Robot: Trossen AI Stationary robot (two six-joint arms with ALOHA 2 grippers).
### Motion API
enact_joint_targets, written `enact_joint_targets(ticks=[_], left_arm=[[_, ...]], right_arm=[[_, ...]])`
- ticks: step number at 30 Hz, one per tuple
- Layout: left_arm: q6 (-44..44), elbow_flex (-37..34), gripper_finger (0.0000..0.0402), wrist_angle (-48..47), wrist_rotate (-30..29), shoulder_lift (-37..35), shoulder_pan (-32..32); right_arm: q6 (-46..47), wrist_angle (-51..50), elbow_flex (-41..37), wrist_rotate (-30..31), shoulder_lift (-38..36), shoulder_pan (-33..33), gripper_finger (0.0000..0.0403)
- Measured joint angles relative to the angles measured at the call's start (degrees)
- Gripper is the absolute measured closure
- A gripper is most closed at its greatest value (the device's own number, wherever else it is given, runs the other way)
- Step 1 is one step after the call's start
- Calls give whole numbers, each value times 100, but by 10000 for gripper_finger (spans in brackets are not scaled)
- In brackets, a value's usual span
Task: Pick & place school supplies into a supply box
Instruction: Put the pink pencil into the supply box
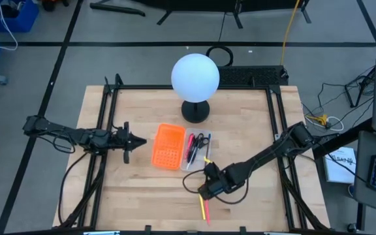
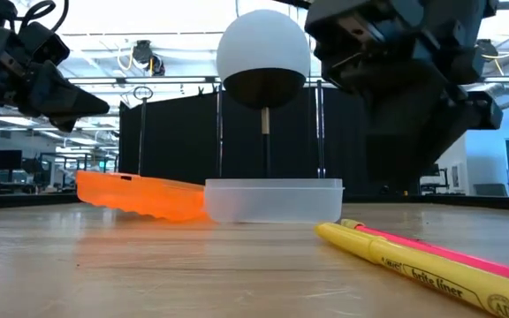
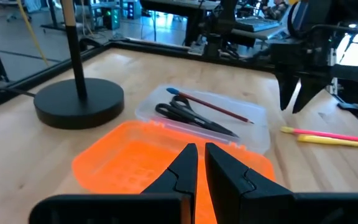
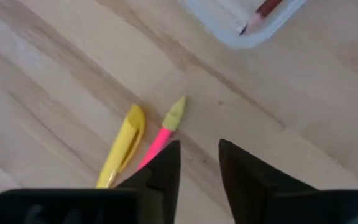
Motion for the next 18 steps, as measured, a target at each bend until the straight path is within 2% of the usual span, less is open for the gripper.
enact_joint_targets(ticks=[8, 18], left_arm=[[24, 0, 366, 16, -9, -2, 0], [36, 0, 366, 16, -9, -2, 0]], right_arm=[[26, 561, -163, 17, -7, -172, 236], [144, 624, -170, 172, -6, -108, 240]])
